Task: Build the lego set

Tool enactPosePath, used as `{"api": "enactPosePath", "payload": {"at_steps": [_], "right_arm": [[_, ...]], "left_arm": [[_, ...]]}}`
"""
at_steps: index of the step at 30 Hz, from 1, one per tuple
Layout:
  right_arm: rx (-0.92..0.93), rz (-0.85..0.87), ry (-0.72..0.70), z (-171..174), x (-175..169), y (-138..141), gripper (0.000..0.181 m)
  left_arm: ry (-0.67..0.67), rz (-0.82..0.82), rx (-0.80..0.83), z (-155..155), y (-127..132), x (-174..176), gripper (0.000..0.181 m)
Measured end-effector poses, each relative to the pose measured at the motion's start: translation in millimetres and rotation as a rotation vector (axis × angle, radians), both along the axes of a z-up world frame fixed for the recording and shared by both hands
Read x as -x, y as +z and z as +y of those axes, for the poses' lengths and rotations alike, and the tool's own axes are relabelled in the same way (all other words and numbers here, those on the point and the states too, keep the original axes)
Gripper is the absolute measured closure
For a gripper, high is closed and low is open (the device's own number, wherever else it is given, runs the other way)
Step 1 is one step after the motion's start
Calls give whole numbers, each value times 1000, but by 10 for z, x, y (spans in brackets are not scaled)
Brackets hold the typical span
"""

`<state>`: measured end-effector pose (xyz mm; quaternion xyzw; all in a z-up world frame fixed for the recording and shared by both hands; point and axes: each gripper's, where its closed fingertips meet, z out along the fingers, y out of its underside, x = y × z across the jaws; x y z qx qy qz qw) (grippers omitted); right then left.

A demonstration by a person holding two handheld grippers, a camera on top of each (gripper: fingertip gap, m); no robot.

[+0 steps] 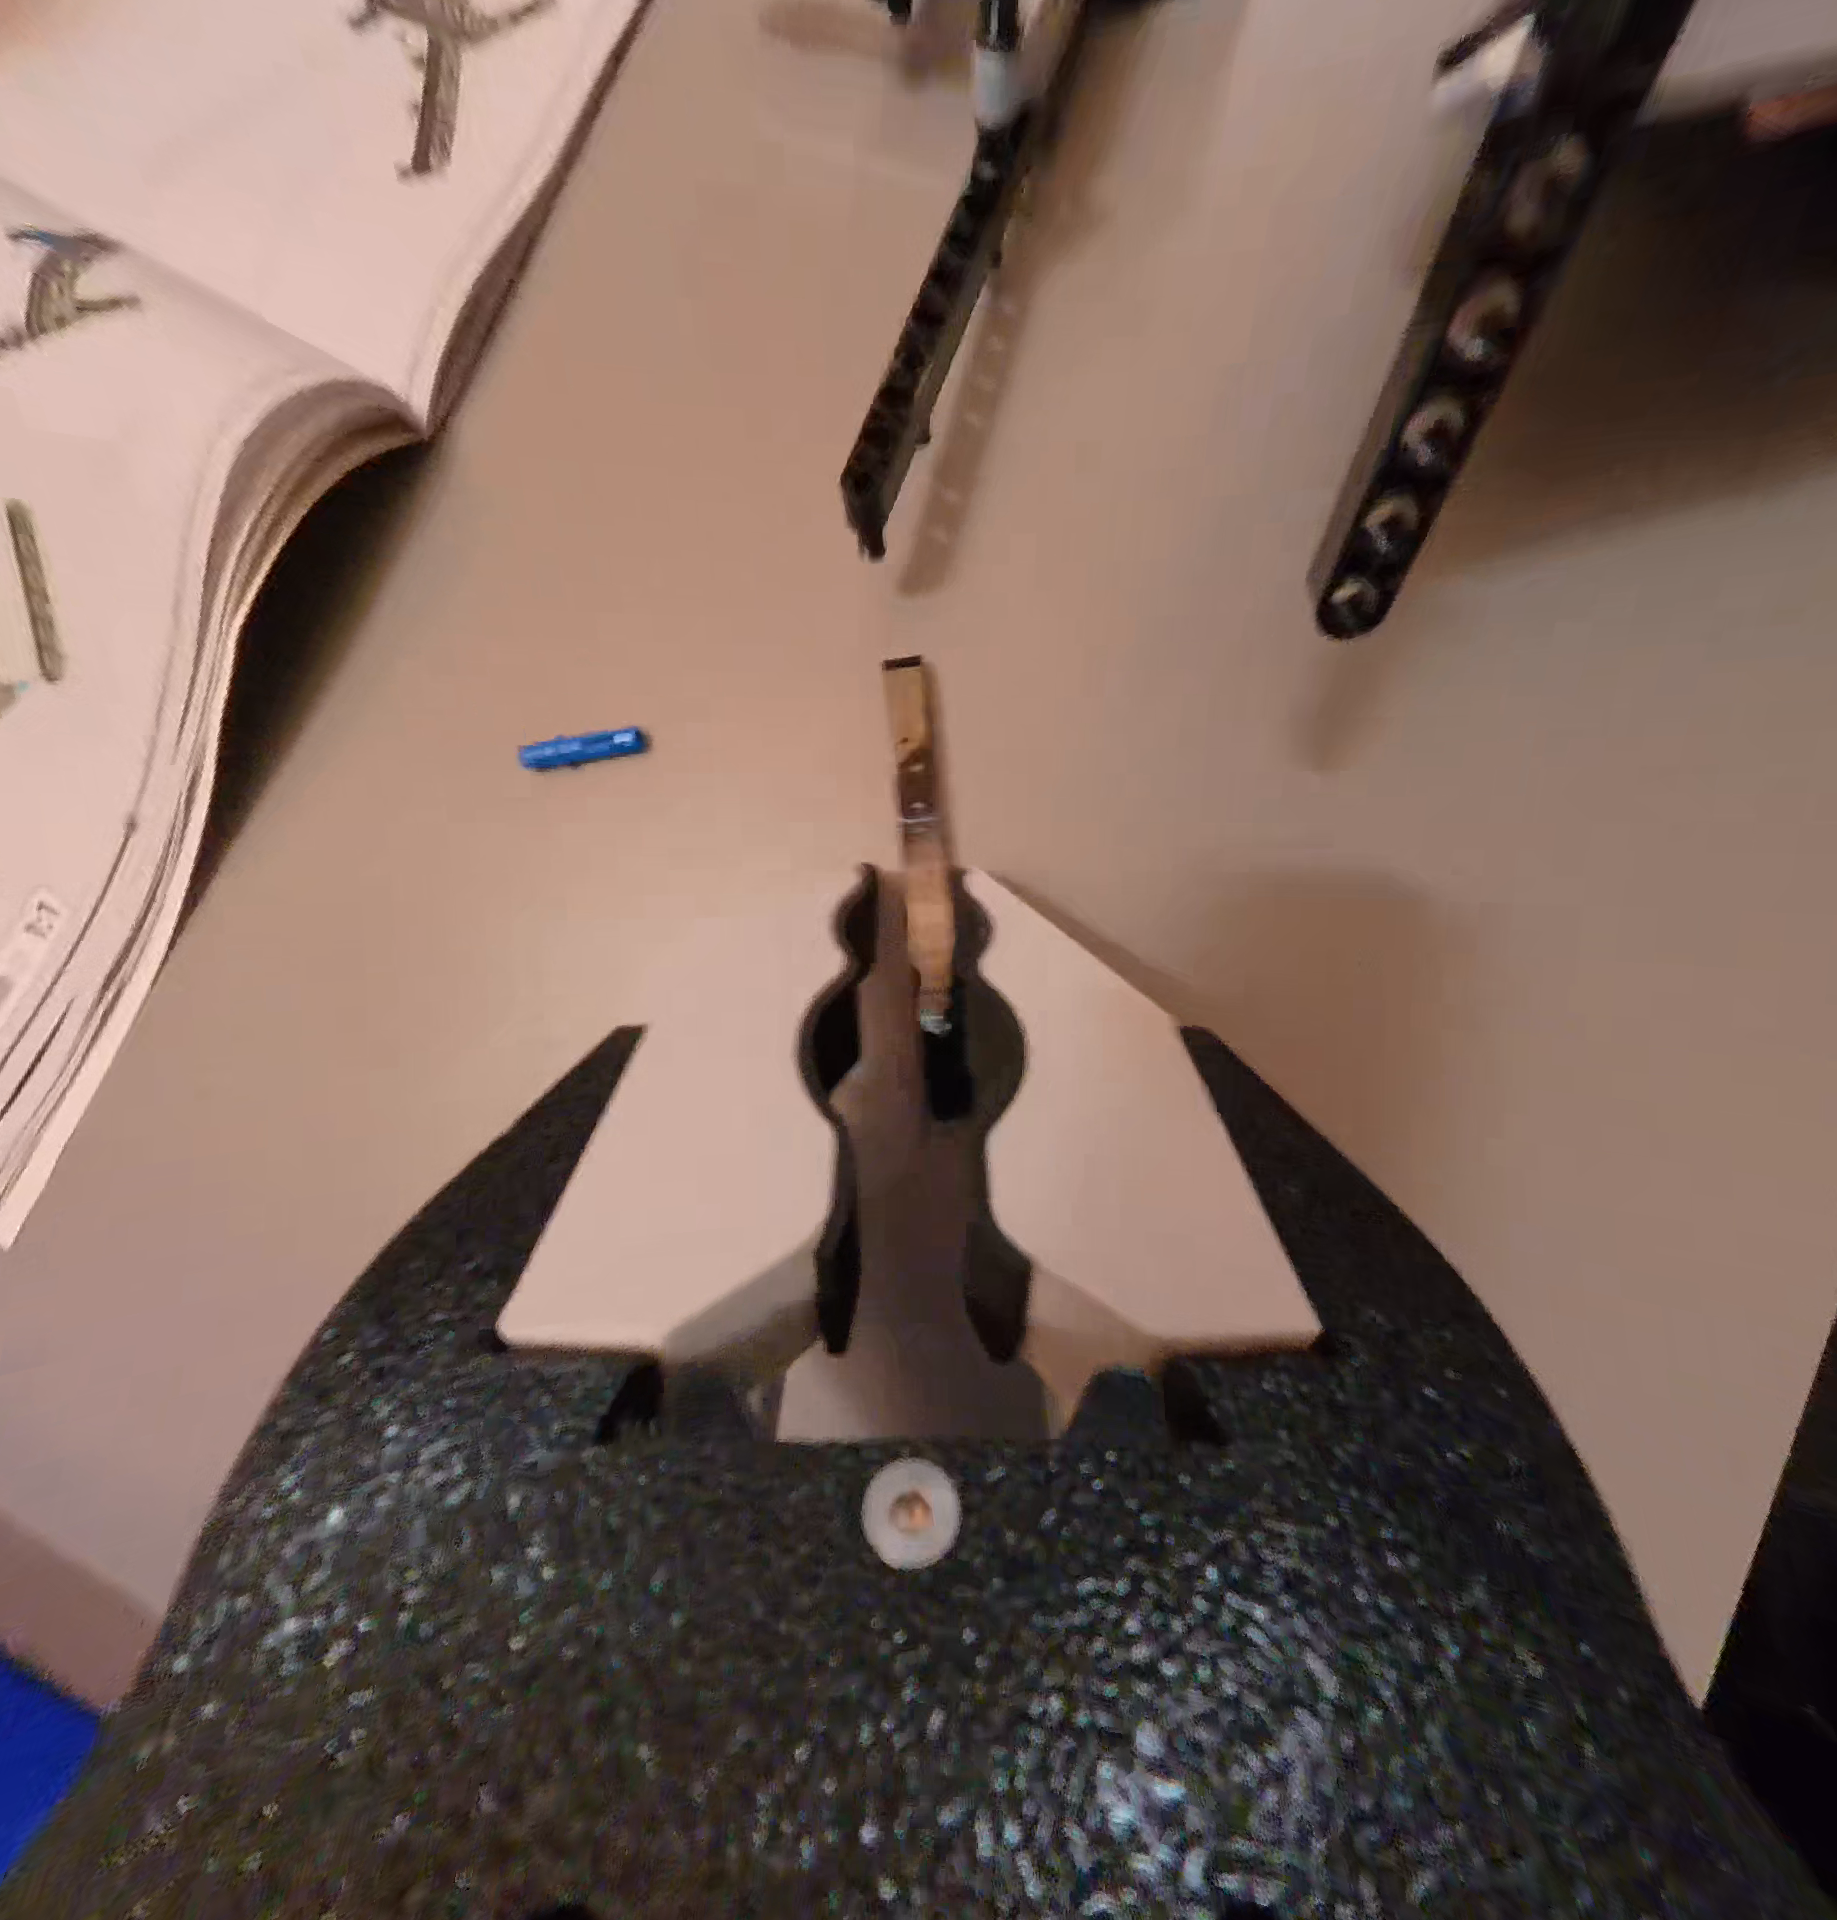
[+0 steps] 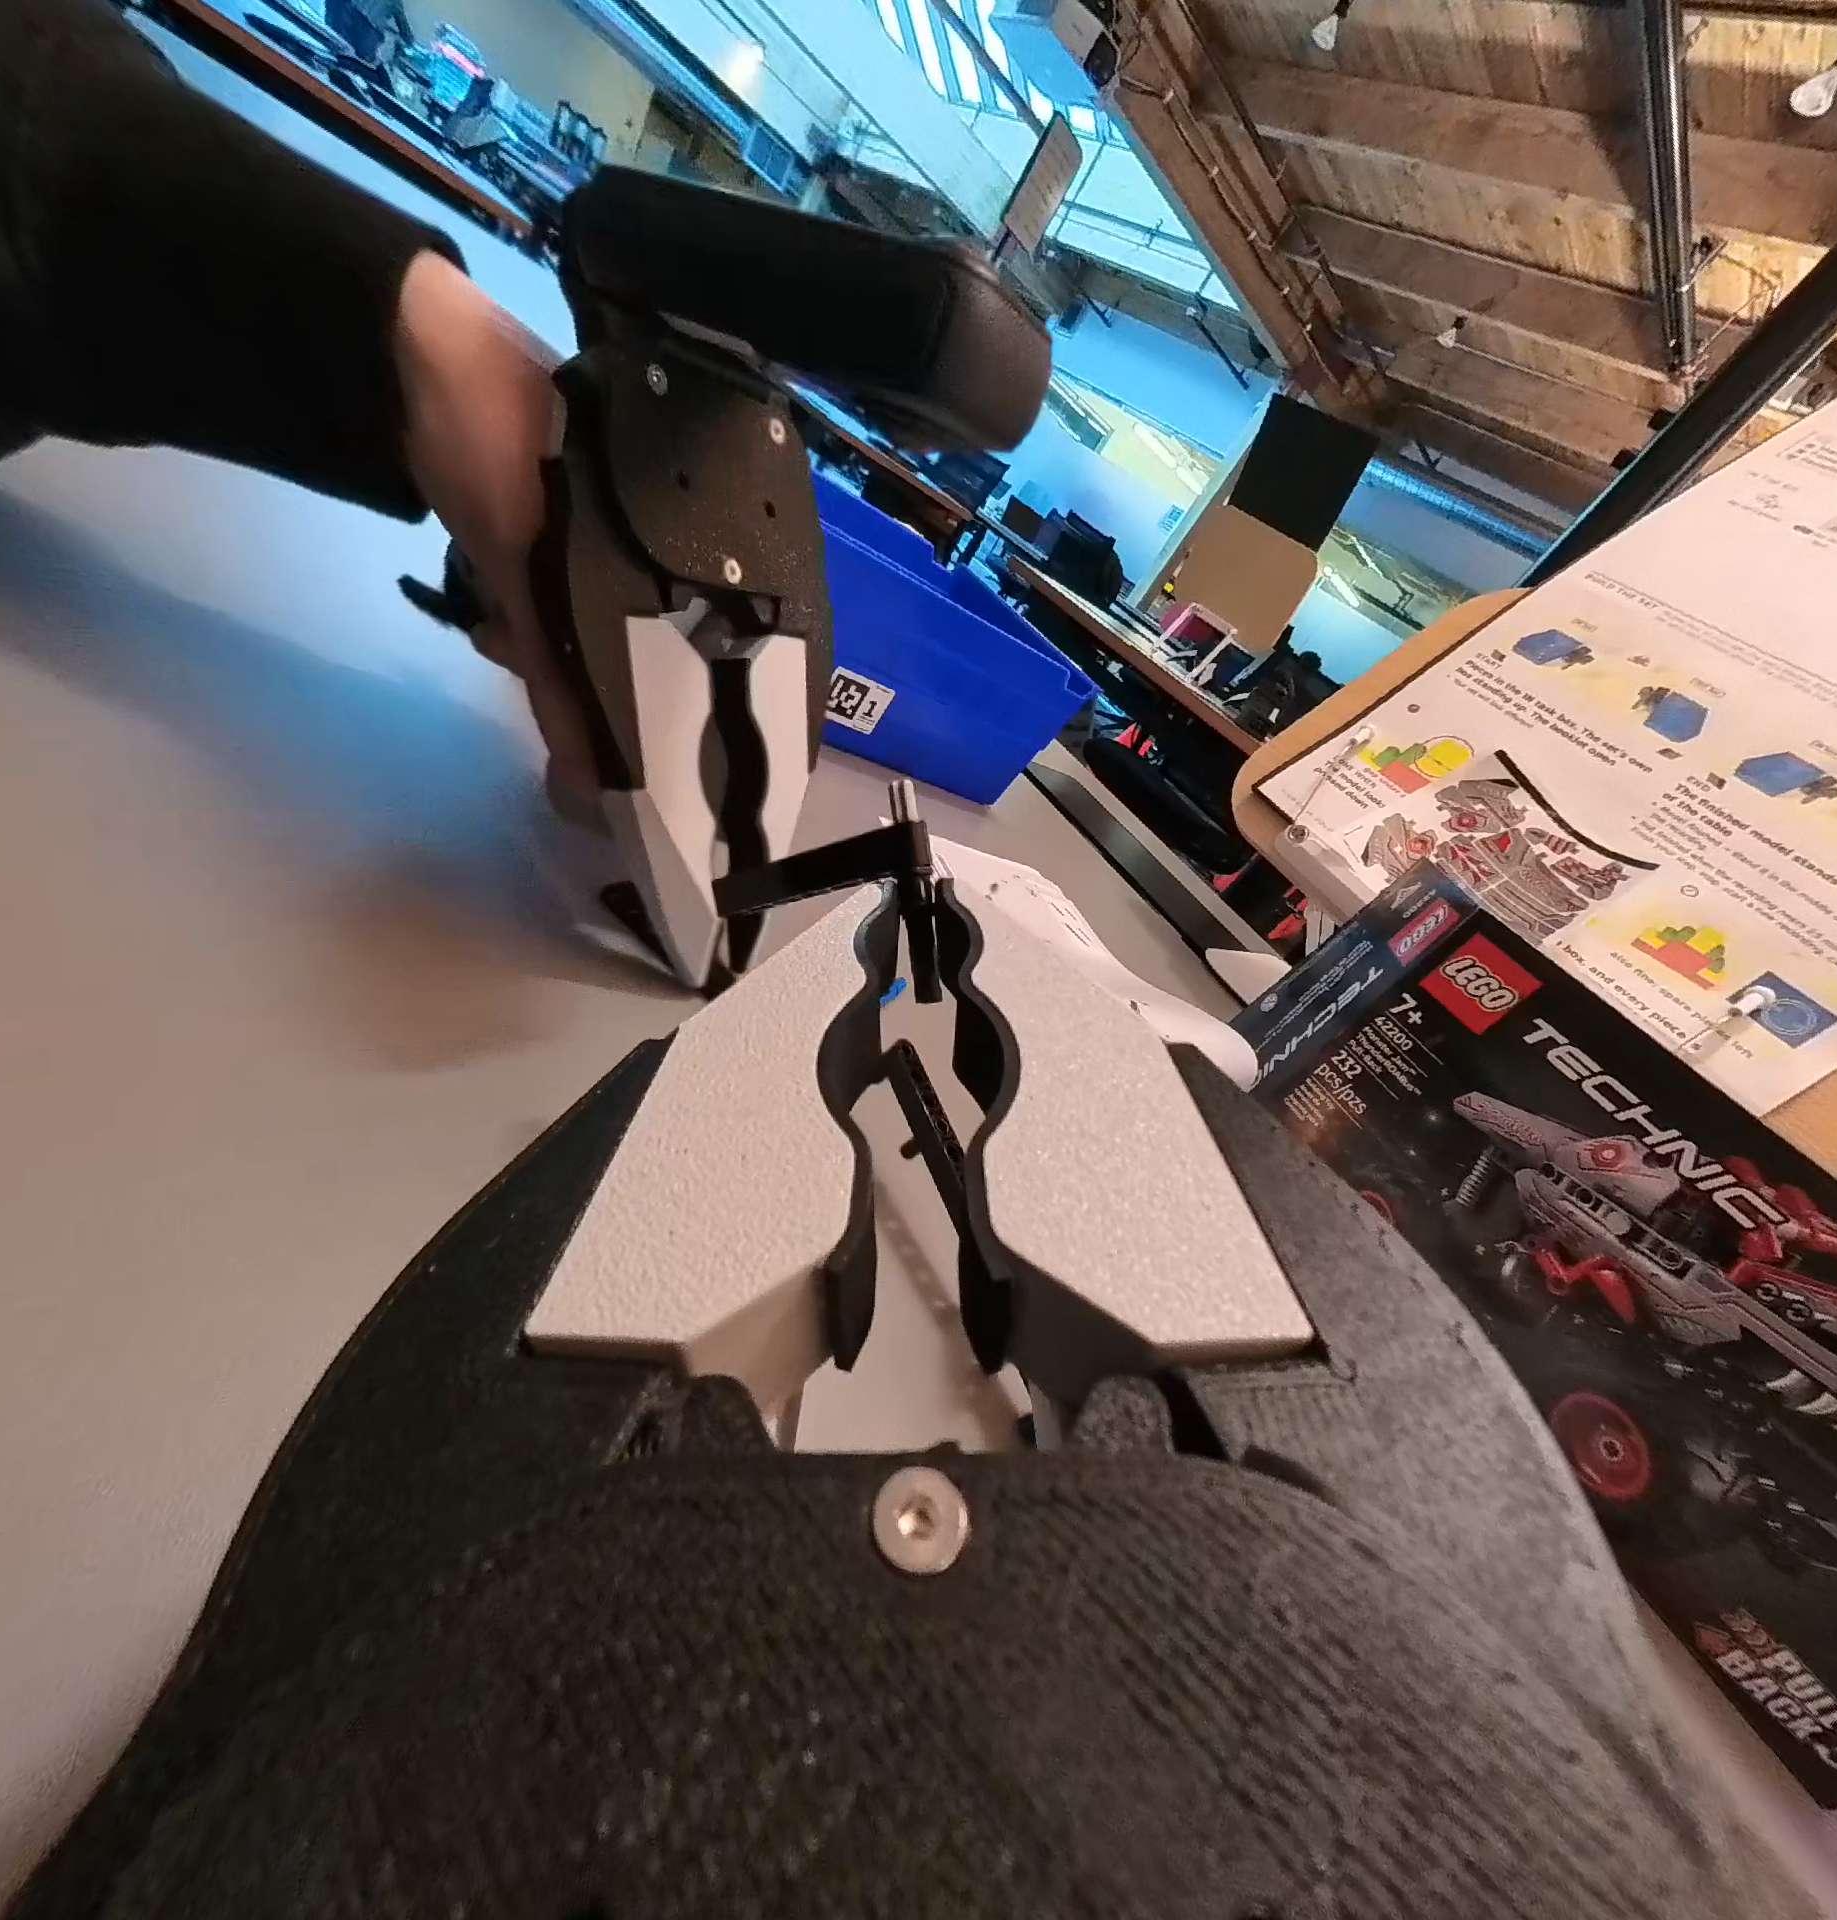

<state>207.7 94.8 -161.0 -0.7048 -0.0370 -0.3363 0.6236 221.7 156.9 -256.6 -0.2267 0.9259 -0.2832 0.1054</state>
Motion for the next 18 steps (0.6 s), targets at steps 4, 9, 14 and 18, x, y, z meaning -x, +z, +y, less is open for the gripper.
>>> {"api": "enactPosePath", "payload": {"at_steps": [4,9,14,18], "right_arm": [[-3,13,-5,-2,-8,1,177],[19,56,-61,25,-106,-28,177],[0,141,-133,70,-253,-50,177],[3,141,-175,99,-330,-46,177]], "left_arm": [[-4,-75,-44,-28,5,-72,176],[27,-310,18,-30,229,-159,176],[80,-668,43,45,651,-214,176],[40,-936,-38,-30,995,-156,176]]}}
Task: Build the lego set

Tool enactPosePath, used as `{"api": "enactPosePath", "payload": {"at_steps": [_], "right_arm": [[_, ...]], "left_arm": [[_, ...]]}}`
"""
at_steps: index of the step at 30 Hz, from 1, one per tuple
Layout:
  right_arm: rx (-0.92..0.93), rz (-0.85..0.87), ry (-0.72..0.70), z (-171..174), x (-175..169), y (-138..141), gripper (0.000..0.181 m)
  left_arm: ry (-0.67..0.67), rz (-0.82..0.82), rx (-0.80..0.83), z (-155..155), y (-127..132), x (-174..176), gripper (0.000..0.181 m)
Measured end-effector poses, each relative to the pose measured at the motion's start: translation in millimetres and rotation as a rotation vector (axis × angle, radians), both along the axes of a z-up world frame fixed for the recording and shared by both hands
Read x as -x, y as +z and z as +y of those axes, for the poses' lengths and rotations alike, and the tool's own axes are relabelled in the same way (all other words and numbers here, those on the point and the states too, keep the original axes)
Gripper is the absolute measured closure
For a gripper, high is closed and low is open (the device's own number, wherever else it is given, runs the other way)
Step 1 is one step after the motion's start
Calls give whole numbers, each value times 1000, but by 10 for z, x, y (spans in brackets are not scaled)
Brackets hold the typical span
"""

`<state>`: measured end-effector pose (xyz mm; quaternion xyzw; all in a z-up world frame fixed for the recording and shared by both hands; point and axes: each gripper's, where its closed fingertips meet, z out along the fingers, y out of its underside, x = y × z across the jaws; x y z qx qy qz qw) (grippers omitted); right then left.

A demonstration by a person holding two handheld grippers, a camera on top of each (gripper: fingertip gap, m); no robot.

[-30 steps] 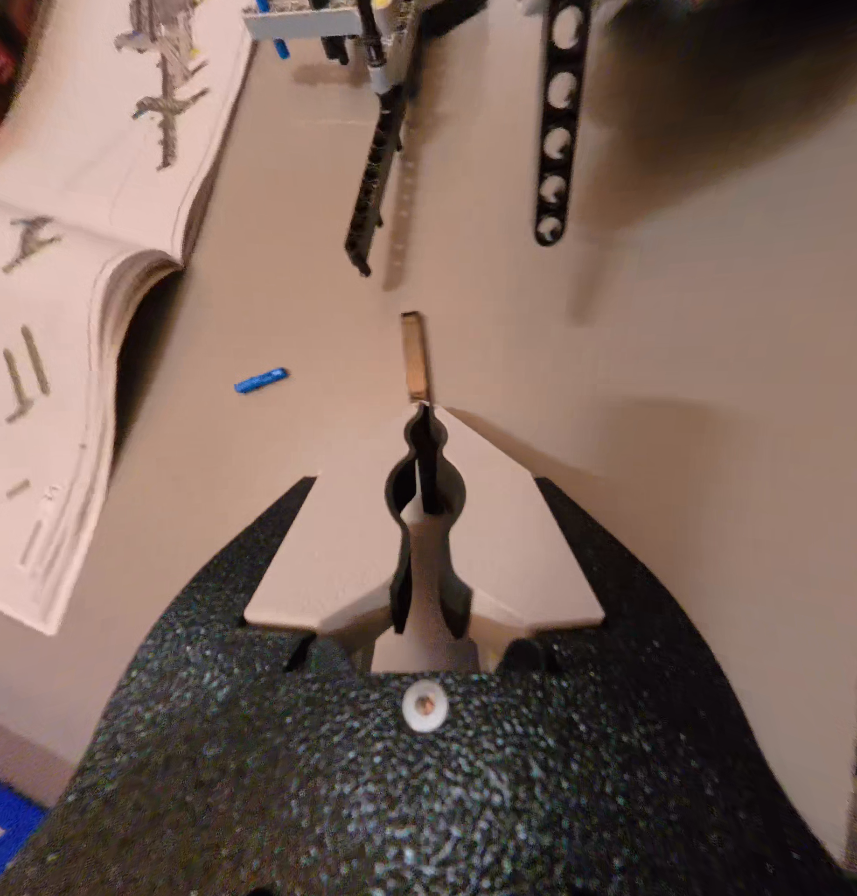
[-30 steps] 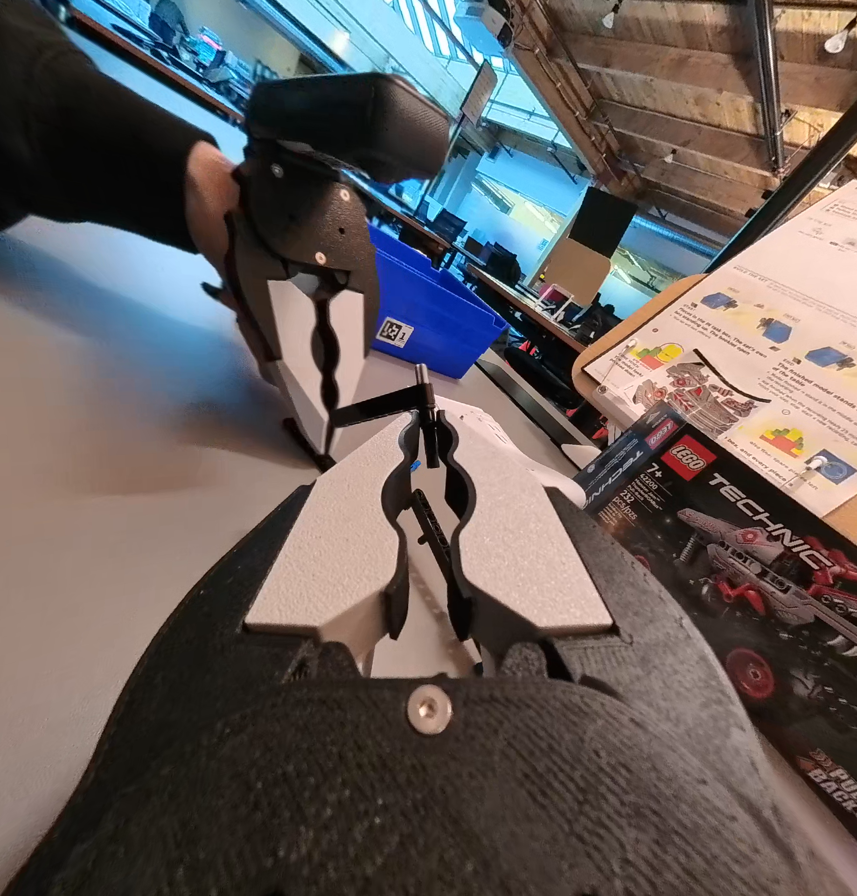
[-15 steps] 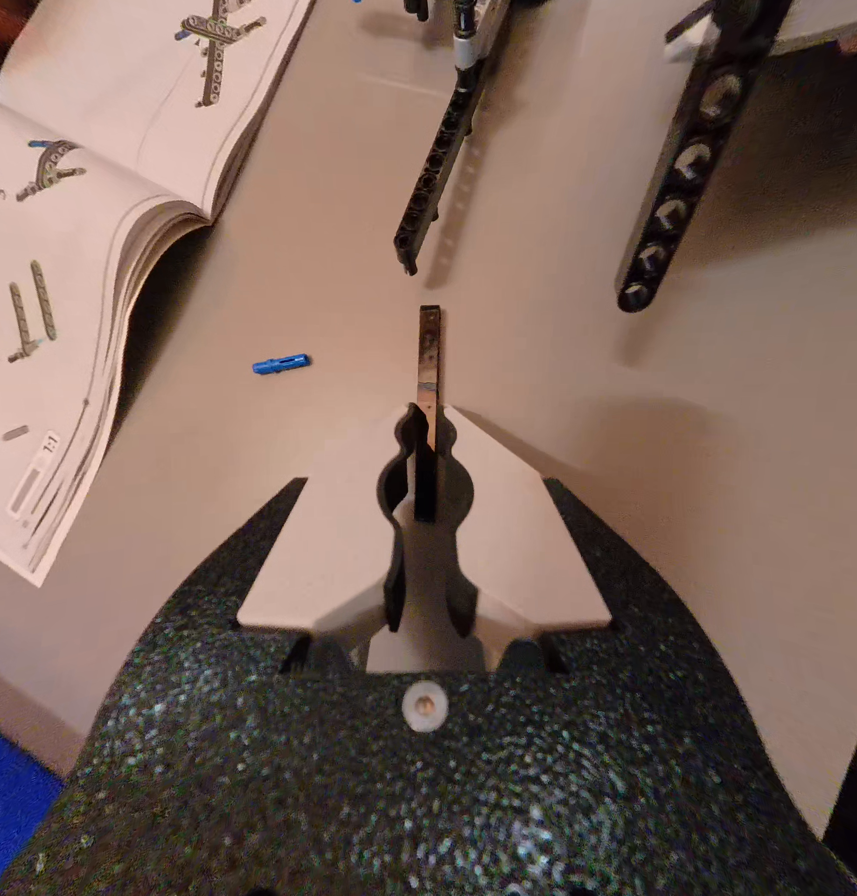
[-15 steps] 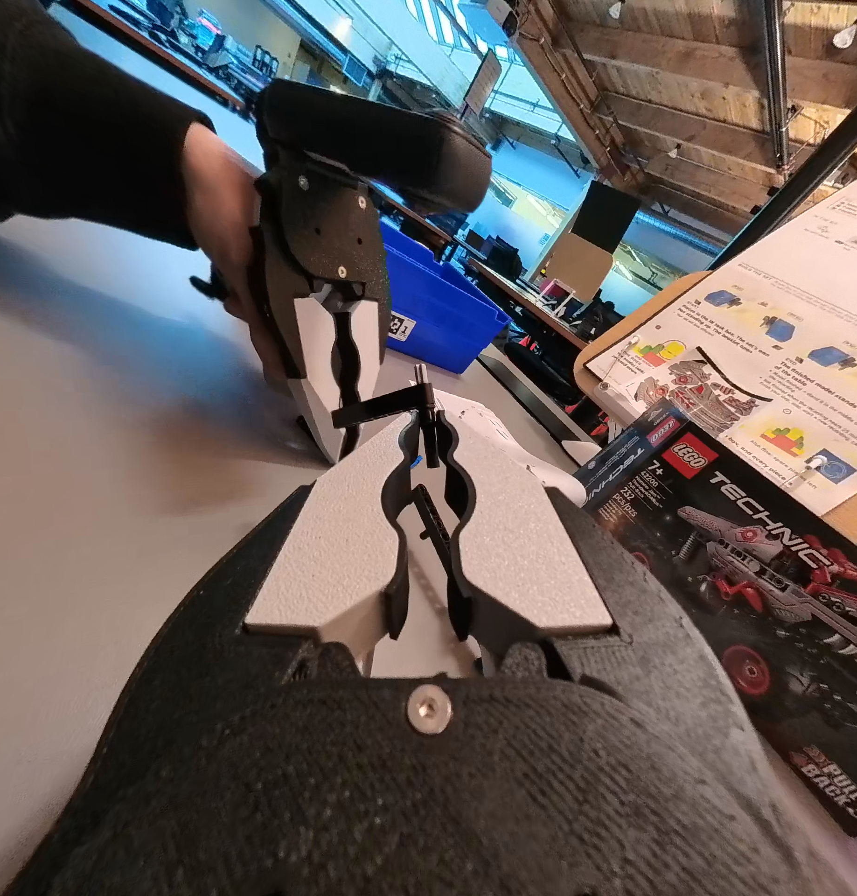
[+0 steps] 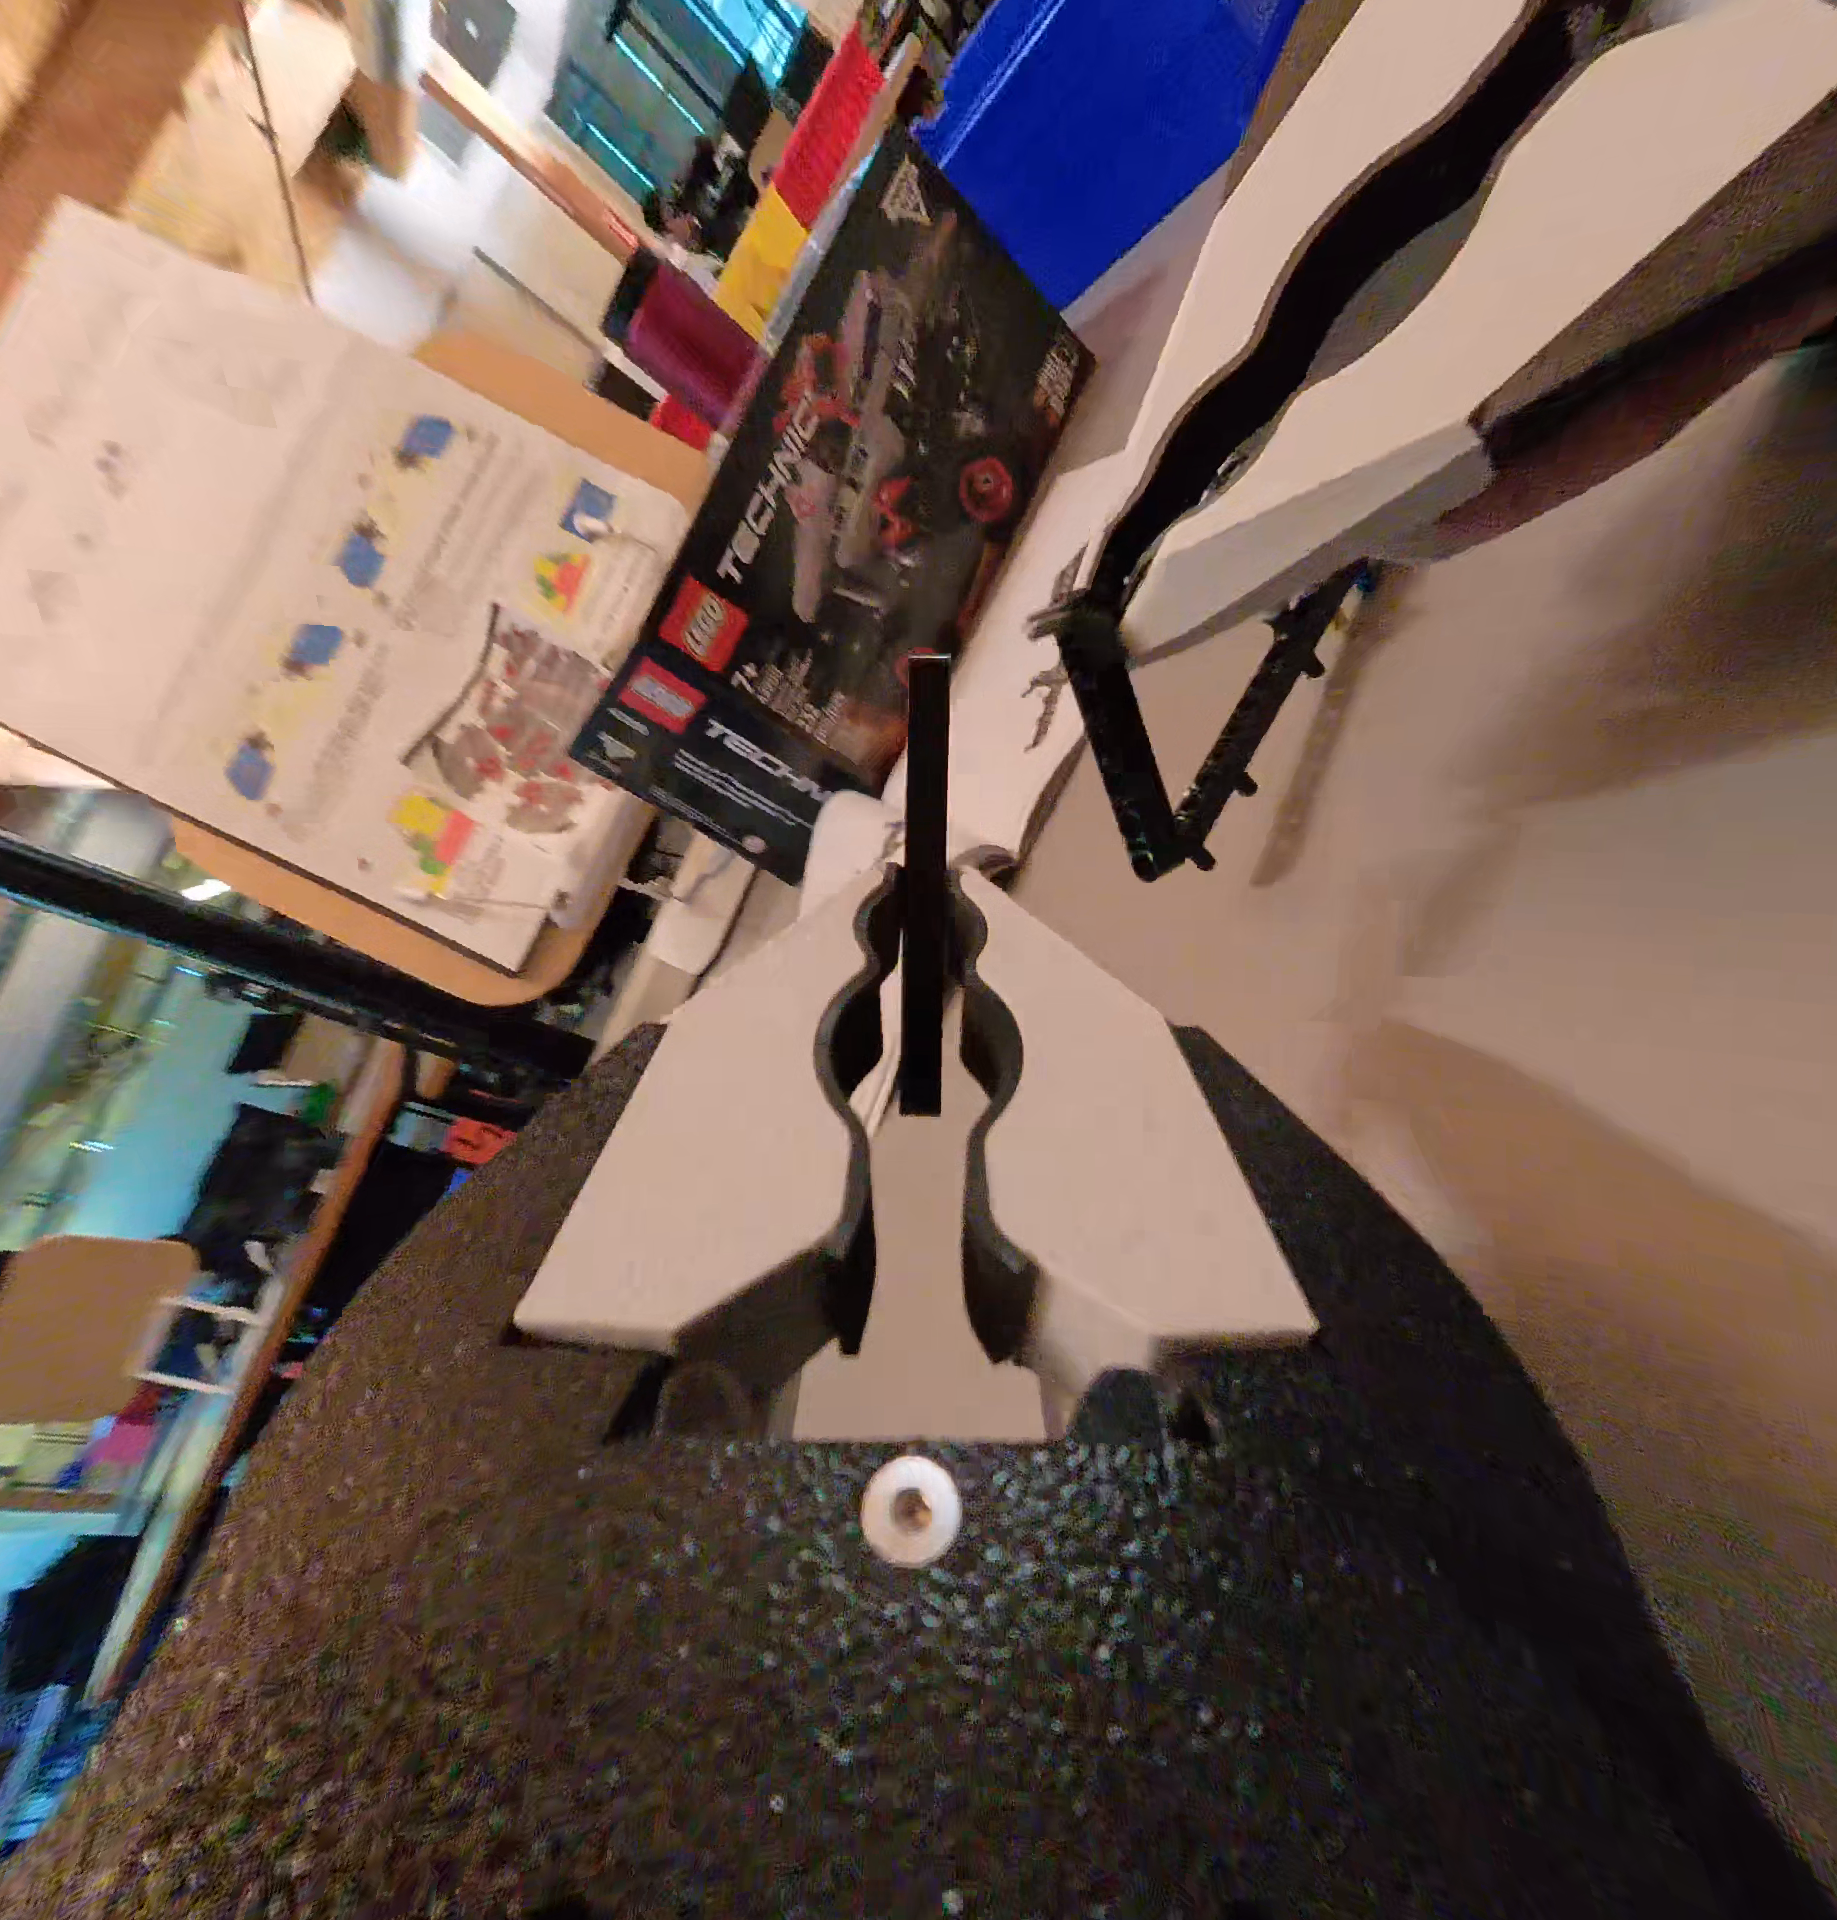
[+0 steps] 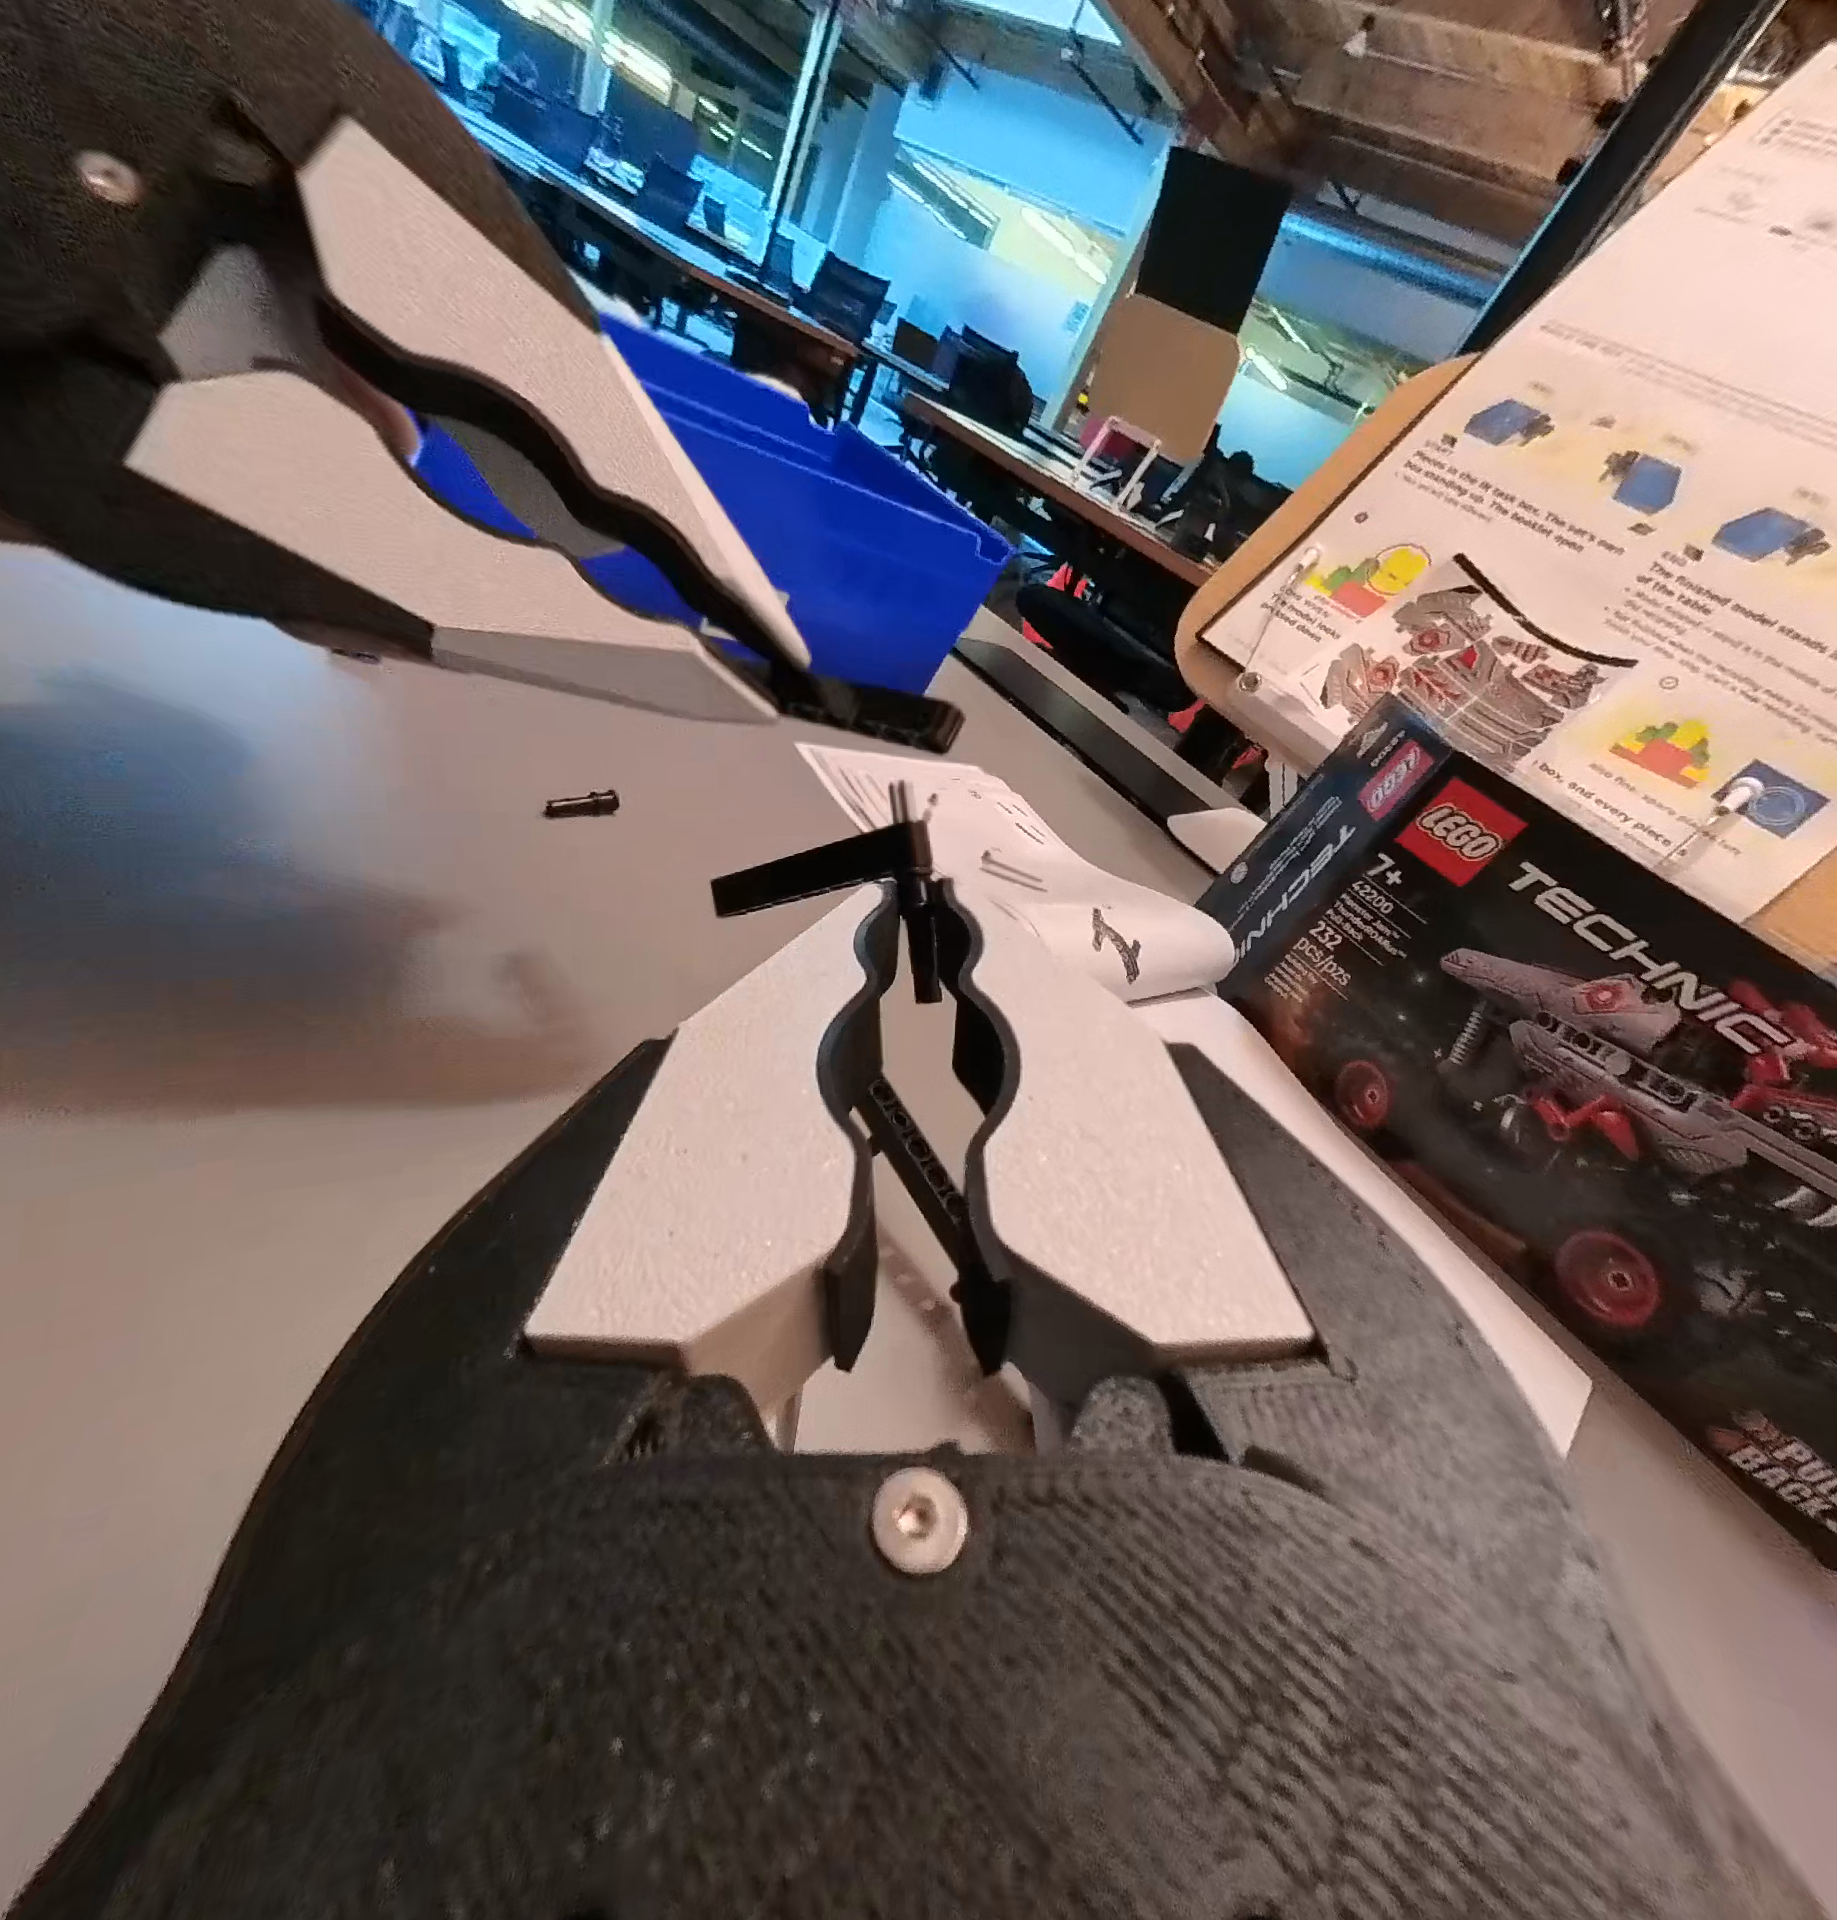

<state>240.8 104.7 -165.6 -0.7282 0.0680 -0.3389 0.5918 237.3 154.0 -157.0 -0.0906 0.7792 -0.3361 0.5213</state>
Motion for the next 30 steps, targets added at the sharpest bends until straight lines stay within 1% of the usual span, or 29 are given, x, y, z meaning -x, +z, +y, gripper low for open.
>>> {"api": "enactPosePath", "payload": {"at_steps": [3,6,9,13,15,22,27,30], "right_arm": [[-12,14,-18,12,-38,2,177],[-51,17,-32,-11,-56,57,177],[-67,18,-49,-57,-80,70,177],[-99,35,-60,-89,-103,94,177],[-99,33,-58,-89,-98,95,177],[-129,45,-57,-116,-99,126,178],[-166,59,-55,-144,-109,161,177],[-176,77,-49,-150,-120,164,177]], "left_arm": [[-22,-151,-130,-144,132,56,176],[5,-218,-202,-187,159,40,176],[34,-183,-172,-185,131,23,176],[56,-180,-140,-209,123,19,175],[39,-189,-139,-250,133,40,176],[41,-202,-135,-262,132,33,176],[61,-214,-97,-220,144,26,176],[32,-216,-91,-240,123,53,176]]}}
